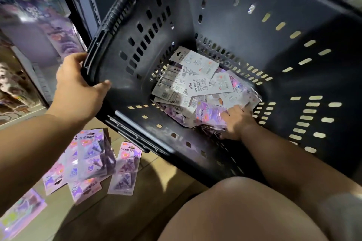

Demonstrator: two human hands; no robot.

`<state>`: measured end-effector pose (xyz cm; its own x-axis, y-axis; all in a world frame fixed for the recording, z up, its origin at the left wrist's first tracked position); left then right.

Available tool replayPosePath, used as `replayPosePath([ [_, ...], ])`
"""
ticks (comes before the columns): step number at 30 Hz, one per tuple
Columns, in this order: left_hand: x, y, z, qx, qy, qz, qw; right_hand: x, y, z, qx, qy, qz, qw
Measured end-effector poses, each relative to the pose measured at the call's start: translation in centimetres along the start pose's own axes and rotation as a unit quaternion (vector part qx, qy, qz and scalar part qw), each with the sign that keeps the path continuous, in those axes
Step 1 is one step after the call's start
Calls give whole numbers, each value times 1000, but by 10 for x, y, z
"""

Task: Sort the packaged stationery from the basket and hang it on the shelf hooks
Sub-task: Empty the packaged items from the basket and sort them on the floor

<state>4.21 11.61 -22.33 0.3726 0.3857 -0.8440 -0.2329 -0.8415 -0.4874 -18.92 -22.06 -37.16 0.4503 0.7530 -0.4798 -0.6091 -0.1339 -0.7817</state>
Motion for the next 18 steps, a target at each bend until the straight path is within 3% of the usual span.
replayPosePath([
  [5,1,-1,3,1,-1,-7,1000,3,18,6,78,-5,-103,992],
  [9,0,-2,5,-4,-4,-5,1000,8,18,3,134,17,-243,961],
  [12,-1,1,4,-1,0,-2,1000,0,1,1,84,53,-373,922],
  [16,0,3,4,-2,8,-27,1000,-18,-9,2,0,113,-566,817],
  [18,-1,2,4,2,7,-15,1000,-23,-17,2,-38,140,-547,824],
])
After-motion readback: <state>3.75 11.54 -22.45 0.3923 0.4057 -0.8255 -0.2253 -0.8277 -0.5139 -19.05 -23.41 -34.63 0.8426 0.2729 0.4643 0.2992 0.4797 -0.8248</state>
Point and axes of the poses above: each hand's wrist, its own z-axis away from the middle knuckle, its own y-axis out of the palm, x = y × z, the point moved 7 cm from there along -z, towards the middle knuckle, and after that the axes turned 10 degrees about y, right-handed, at the moved point
